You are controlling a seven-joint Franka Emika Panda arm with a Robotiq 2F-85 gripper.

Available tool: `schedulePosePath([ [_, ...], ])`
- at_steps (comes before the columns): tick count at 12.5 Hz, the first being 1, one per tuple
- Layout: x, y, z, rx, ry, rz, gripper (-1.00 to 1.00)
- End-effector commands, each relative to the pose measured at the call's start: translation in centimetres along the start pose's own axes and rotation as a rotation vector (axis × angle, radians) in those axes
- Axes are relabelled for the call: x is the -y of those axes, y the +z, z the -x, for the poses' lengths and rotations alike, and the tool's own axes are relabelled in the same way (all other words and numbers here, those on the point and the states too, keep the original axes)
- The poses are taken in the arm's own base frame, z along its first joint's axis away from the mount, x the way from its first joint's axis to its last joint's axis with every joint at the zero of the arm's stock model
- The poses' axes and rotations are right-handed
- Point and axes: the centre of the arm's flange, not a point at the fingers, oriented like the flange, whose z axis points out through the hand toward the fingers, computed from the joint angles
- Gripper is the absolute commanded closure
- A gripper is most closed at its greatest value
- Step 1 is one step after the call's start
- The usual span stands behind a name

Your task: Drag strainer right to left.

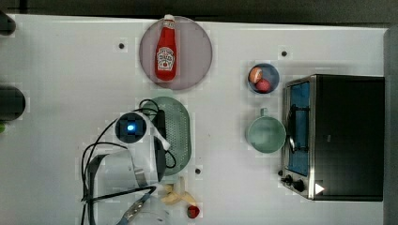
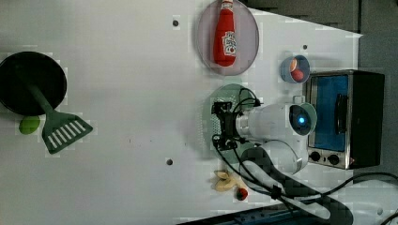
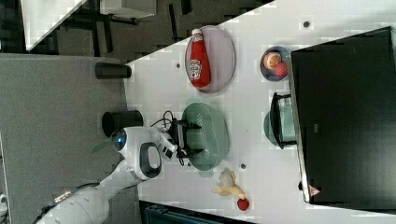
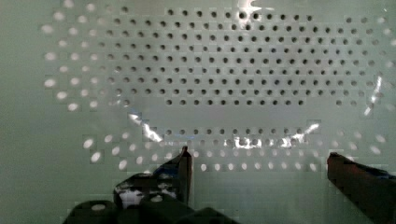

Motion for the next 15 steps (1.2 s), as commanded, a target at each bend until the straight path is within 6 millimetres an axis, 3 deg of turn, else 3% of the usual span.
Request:
schedulePosePath([
  [1, 0.8, -0.3, 3.3, 0.023, 0.052, -0.001, -1.0],
  [9, 1.6, -0.6, 11.3, 0.053, 0.092, -0.006, -1.0],
  [15, 1.2, 0.0, 15.2, 0.08, 0.08, 0.001, -1.0],
])
